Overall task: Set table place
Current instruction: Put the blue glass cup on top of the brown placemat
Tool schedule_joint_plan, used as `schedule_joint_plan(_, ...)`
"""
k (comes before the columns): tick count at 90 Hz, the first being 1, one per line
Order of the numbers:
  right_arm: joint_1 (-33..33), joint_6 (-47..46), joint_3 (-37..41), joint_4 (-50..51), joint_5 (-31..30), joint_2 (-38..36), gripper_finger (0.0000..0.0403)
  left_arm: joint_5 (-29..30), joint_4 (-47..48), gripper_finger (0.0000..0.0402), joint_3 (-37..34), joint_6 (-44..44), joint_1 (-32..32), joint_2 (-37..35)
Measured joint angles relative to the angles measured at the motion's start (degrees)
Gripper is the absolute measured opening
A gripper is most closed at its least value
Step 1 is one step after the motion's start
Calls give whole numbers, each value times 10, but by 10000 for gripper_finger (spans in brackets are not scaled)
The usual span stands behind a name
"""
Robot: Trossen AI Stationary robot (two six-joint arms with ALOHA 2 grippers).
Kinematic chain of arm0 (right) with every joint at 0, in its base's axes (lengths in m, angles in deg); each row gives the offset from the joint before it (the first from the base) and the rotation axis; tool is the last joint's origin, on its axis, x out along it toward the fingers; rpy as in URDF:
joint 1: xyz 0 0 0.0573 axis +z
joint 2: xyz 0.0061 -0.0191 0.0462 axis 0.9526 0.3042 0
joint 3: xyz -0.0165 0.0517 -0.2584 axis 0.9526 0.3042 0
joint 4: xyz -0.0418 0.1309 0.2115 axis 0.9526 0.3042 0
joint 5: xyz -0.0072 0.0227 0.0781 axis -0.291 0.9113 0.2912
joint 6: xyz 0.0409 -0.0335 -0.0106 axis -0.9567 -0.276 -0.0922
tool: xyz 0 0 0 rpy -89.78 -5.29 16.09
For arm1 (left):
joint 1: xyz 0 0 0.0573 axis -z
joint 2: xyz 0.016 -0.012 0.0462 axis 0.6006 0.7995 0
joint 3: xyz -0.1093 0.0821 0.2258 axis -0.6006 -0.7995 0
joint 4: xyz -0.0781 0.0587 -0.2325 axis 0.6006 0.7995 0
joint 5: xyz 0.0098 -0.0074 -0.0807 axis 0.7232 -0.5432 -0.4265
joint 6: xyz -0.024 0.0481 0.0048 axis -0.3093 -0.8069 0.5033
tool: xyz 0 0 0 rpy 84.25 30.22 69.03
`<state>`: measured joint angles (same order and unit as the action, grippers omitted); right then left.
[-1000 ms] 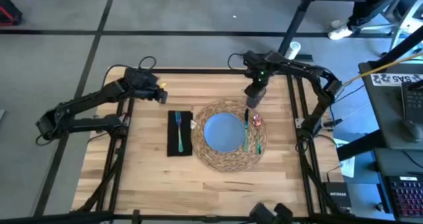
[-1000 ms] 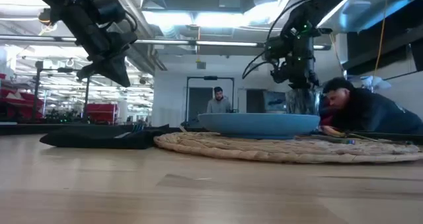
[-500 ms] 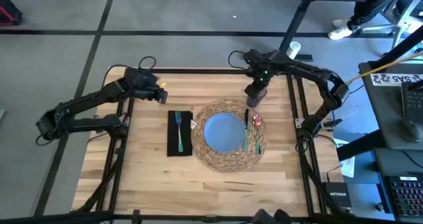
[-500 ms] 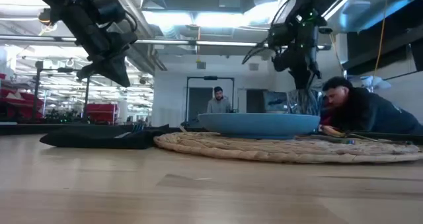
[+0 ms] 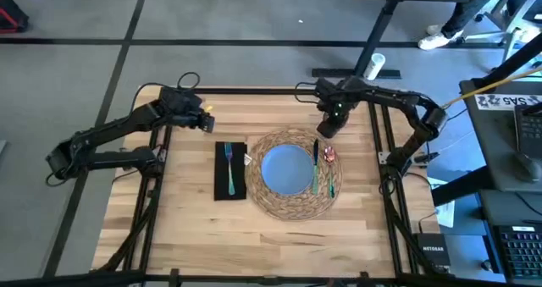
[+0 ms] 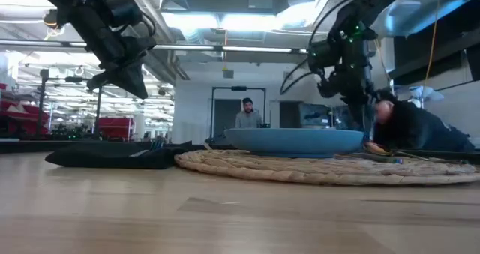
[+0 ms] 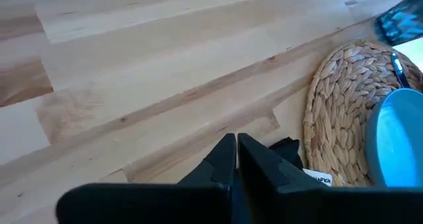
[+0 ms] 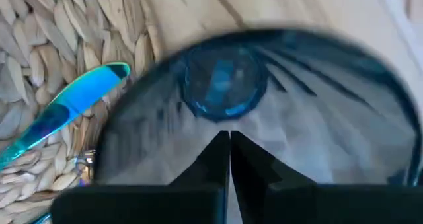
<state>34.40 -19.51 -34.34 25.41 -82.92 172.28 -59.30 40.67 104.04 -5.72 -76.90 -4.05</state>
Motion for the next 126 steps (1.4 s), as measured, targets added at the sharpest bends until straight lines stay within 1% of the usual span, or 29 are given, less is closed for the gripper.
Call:
schedule_joint_plan(29,0,3,-22,-3,-9,-24,0,0,0,0,0,4,0,0)
schedule_joint_plan(75,1,0,-12,11,65,-25,0,0,0,0,0,2,0,0)
schedule_joint_plan(96,1,0,-12,22,71,-25,0,0,0,0,0,2,0,0)
schedule_joint_plan(115,22,1,-12,25,91,-26,0,3,0,0,0,0,0,0)
schedule_joint_plan(126,37,2,-12,24,91,-26,0,4,0,0,0,0,0,0)
